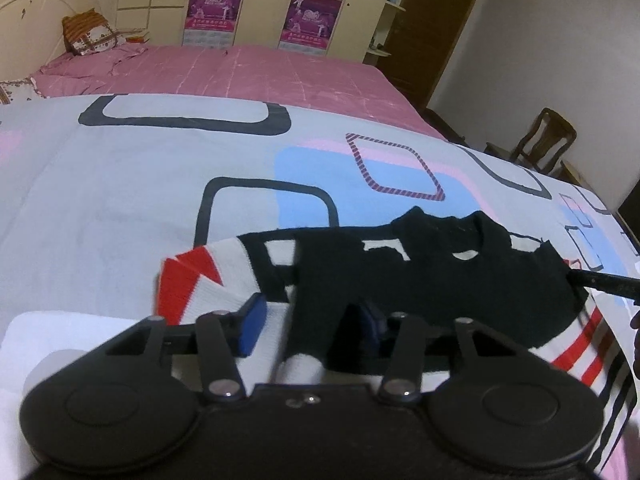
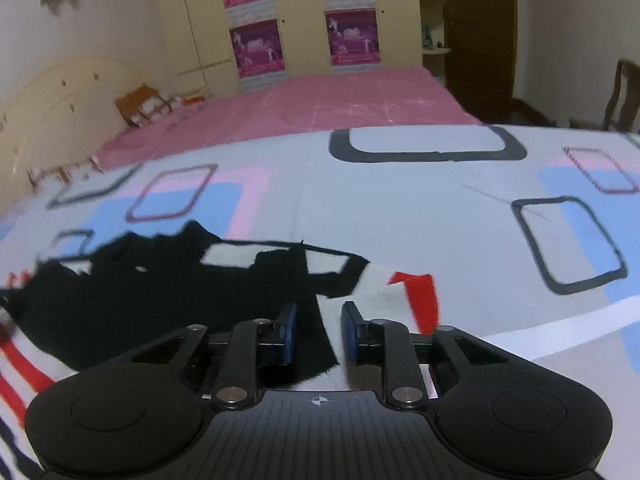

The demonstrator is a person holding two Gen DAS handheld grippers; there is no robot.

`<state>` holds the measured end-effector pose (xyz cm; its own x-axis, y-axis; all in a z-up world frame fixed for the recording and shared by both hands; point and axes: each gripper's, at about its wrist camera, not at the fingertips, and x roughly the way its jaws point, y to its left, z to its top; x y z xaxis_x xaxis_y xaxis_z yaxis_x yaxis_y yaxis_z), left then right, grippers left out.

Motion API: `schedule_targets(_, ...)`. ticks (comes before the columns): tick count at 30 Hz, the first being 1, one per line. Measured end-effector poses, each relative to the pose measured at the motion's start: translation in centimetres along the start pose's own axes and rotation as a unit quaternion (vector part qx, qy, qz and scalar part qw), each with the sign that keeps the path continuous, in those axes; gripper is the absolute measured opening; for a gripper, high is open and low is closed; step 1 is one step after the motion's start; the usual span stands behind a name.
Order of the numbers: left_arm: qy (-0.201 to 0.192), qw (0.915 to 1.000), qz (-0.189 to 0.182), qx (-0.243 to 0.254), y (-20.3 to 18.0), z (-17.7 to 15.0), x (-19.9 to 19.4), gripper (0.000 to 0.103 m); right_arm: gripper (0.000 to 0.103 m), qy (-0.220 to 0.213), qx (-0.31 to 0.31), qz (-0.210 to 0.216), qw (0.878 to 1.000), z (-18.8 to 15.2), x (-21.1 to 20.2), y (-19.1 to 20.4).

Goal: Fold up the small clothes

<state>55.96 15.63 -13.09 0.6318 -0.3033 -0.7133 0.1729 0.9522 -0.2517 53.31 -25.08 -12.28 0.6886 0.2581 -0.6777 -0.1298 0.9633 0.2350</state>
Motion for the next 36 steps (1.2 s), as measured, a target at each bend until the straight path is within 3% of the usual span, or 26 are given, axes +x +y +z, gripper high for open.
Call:
schedule_targets(2,-0.001,1.0000,0.003,0.007,-0.1,0.0,0.1,0.042,0.024,0.005,-0.008,0.019,1.000,0.1,-0.1,0.2)
schedule_targets(4,-0.002,0.9997,0.010,0.020,-0.4,0.1,0.1,0.035,0.024,0.011,-0.024,0.007,1.000,0.0,0.3,0.7)
schedule_targets(6,-0.006,0.9994,0.014,0.031,-0.6,0.1,0.1,0.020,0.024,0.010,-0.030,0.003,1.000,0.0,0.6,1.2)
schedule_targets(9,-0.014,0.9989,0.016,0.041,-1.0,0.0,0.0,0.010,0.024,-0.001,-0.049,-0.015,0.999,0.1,0.6,1.9)
schedule_targets(11,-0.018,0.9986,0.022,0.044,-1.2,-0.1,0.0,0.010,0.031,-0.006,-0.072,-0.034,0.997,-0.1,1.0,2.5)
schedule_targets(12,-0.020,0.9980,0.029,0.052,-1.5,-0.1,0.0,0.017,0.038,-0.005,-0.083,-0.039,0.996,-0.2,1.2,2.8)
schedule_targets(13,-0.022,0.9969,0.044,0.062,-1.9,-0.2,0.0,0.022,0.038,-0.005,-0.091,-0.036,0.995,-0.2,1.3,2.9)
schedule_targets(15,-0.020,0.9943,0.072,0.076,-2.5,-0.2,0.4,0.052,0.038,-0.001,-0.097,-0.034,0.995,-0.4,1.6,2.9)
schedule_targets(17,-0.011,0.9945,0.065,0.081,-2.6,-0.2,0.9,0.048,0.036,0.000,-0.101,-0.028,0.994,-0.5,1.8,2.9)
schedule_targets(18,-0.008,0.9948,0.059,0.083,-2.7,-0.2,1.1,0.039,0.016,-0.001,-0.105,-0.026,0.994,-0.5,1.8,2.9)
schedule_targets(19,-0.008,0.9950,0.054,0.084,-2.7,-0.1,1.2,0.031,0.003,0.002,-0.107,-0.021,0.994,-0.5,1.8,2.9)
schedule_targets(20,-0.013,0.9953,0.050,0.082,-2.7,0.1,1.0,0.008,0.003,0.003,-0.107,-0.021,0.994,-0.4,1.8,2.9)
schedule_targets(21,-0.028,0.9964,0.039,0.070,-2.4,0.2,0.6,0.005,0.003,-0.001,-0.108,-0.021,0.994,-0.4,1.7,2.9)
schedule_targets(23,-0.080,0.9961,0.018,0.034,-1.7,0.1,-1.1,0.005,0.003,-0.043,-0.098,-0.025,0.994,-0.1,0.2,2.6)
schedule_targets(25,-0.096,0.9941,0.044,0.022,-1.3,-0.4,-1.6,0.005,0.003,-0.078,-0.068,-0.029,0.994,0.2,-1.4,1.4)
schedule_targets(26,-0.085,0.9946,0.056,0.017,-1.1,-0.6,-0.9,0.005,0.003,-0.078,-0.061,-0.049,0.994,0.1,-1.1,0.8)
schedule_targets(28,-0.058,0.9954,0.075,0.016,-1.3,-0.9,0.9,0.005,0.003,-0.012,-0.056,-0.066,0.996,-0.5,1.6,-0.1)
schedule_targets(31,-0.051,0.9931,0.099,0.039,-2.5,-0.5,1.5,0.005,0.003,-0.019,-0.064,-0.075,0.995,-0.9,2.0,0.1)
schedule_targets(34,-0.048,0.9933,0.097,0.041,-2.3,-0.4,1.6,0.007,0.003,-0.025,-0.064,-0.077,0.995,-1.0,2.1,0.1)
schedule_targets(35,-0.049,0.9939,0.092,0.037,-2.2,-0.4,1.4,0.019,0.018,-0.026,-0.061,-0.076,0.995,-0.9,1.9,0.1)
schedule_targets(36,-0.051,0.9946,0.085,0.030,-2.0,-0.5,1.1,0.046,0.060,-0.033,-0.060,-0.087,0.994,-0.8,1.4,0.4)
